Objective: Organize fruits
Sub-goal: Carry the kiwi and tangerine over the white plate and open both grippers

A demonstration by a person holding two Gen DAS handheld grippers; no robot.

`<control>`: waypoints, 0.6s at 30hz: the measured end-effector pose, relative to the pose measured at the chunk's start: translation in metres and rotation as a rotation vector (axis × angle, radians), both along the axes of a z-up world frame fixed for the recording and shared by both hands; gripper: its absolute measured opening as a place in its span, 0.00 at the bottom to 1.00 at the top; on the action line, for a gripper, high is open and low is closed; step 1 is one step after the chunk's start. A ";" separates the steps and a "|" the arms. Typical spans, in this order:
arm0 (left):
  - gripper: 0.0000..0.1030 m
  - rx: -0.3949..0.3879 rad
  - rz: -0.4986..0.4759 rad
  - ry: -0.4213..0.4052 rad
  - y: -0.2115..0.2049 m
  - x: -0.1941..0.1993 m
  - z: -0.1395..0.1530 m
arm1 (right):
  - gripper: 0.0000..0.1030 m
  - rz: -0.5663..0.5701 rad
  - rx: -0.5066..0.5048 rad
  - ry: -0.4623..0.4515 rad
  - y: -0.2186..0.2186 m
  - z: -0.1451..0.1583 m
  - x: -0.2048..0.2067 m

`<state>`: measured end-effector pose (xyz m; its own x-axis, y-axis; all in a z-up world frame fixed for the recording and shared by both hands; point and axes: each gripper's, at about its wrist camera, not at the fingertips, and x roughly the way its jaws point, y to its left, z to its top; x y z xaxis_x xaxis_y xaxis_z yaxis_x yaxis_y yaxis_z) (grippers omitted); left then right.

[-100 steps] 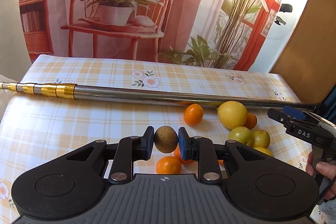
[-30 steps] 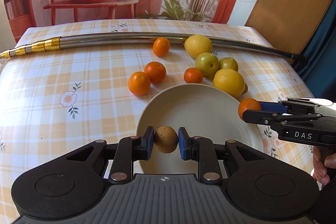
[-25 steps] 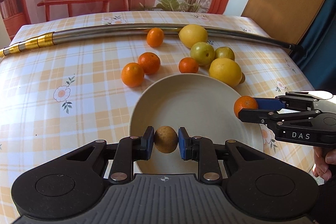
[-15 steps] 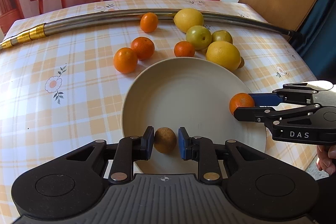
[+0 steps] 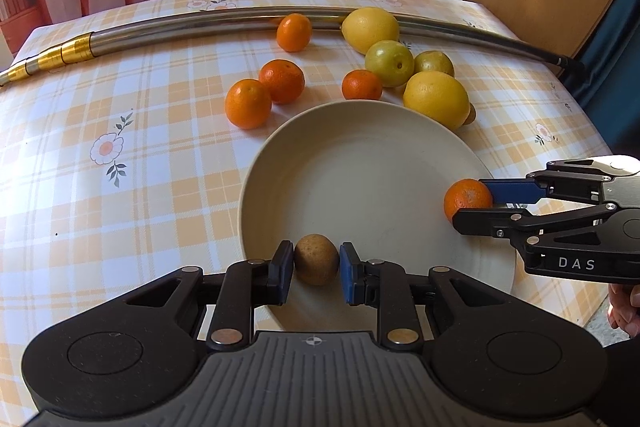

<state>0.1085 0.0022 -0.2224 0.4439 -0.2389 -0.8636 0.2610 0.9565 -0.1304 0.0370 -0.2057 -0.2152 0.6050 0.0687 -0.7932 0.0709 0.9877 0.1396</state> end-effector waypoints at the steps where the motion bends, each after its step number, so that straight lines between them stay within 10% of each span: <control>1: 0.25 0.000 0.000 0.000 0.000 0.000 0.000 | 0.33 0.000 0.001 0.000 0.000 0.000 0.000; 18: 0.34 -0.016 0.014 -0.022 0.003 -0.003 0.004 | 0.43 0.002 -0.039 -0.067 -0.001 0.011 -0.003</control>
